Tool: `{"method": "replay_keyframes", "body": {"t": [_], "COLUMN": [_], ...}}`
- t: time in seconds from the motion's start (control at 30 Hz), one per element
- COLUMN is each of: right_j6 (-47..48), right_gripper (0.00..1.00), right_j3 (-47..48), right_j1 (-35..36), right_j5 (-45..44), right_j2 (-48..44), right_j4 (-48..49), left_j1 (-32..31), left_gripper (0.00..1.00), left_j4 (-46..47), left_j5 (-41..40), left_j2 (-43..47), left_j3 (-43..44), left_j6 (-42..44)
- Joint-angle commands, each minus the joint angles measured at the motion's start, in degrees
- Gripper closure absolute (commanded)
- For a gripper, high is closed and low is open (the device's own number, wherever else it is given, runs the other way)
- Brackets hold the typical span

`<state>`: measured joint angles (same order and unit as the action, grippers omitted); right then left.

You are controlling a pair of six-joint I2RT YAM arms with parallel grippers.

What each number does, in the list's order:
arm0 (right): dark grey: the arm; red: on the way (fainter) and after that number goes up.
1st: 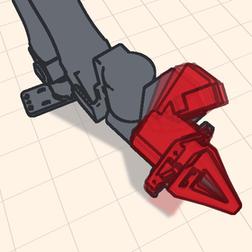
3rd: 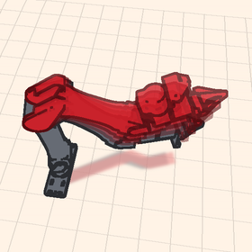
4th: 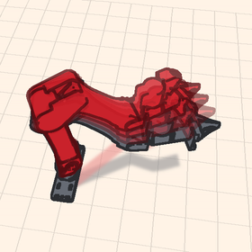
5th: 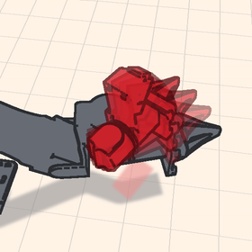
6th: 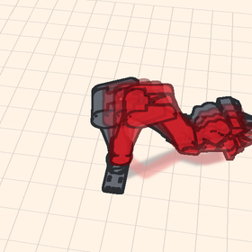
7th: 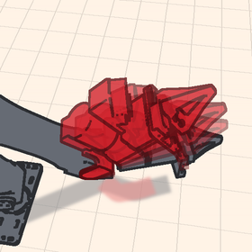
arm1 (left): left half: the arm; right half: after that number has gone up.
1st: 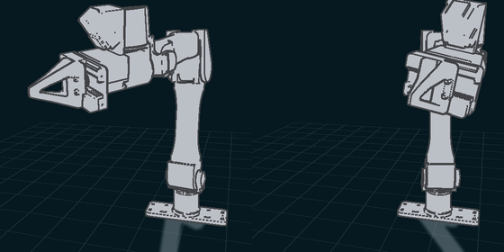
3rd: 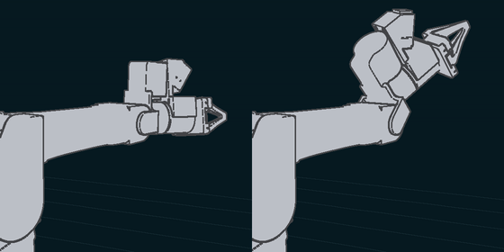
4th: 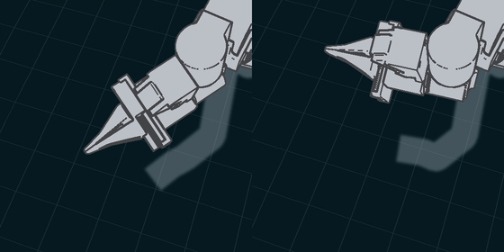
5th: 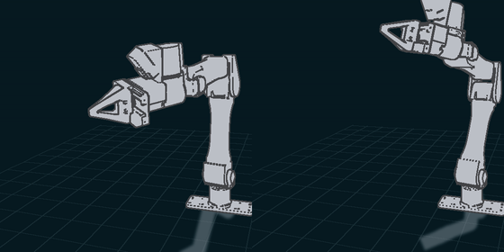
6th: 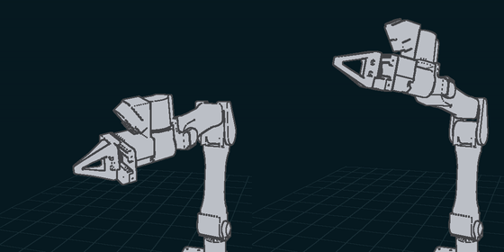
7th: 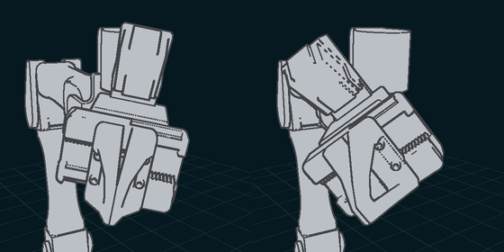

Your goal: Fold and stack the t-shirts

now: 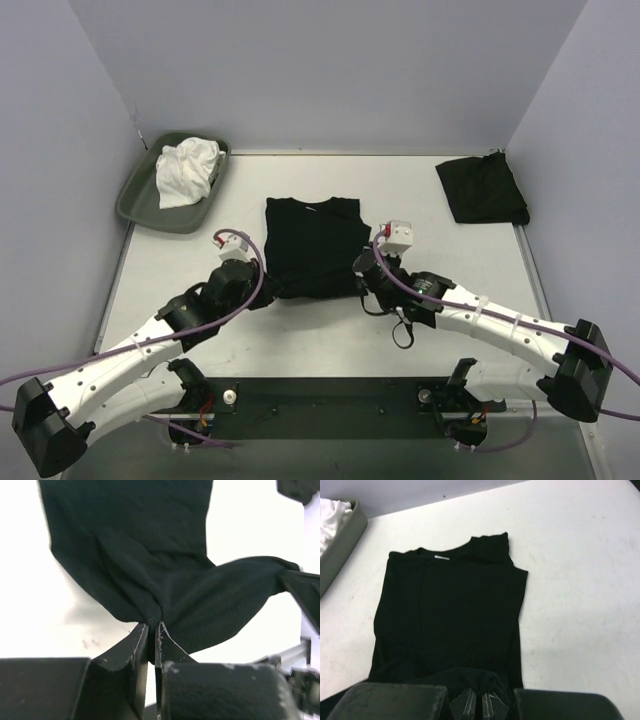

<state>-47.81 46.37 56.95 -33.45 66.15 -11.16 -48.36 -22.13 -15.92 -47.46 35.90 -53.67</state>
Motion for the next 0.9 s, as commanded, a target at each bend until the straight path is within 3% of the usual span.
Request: {"method": "replay_keyframes", "body": {"t": [0.0,0.6,0.87], "right_j6": [7.1,12.5,13.4], "right_gripper": [1.0,1.0,1.0], "right_j3": [5.7,27.4,35.5], "right_j1": [-6.0,-21.2,-25.0], "right_j5": [3.6,16.6,21.1], "right_j2": [4.1,22.5,30.9], "right_j4": [3.9,5.8,5.3], "left_j1": [7.4,22.7,25.3], "left_gripper": [1.0,1.0,1.0], "left_j4": [5.1,14.7,16.7], "left_j5": [6.2,18.3,20.2], "left_j2": [-3.8,-28.0,-35.5], "left_j3": [2.8,21.8,25.9], "left_j6": [5.1,8.8,8.2]}}
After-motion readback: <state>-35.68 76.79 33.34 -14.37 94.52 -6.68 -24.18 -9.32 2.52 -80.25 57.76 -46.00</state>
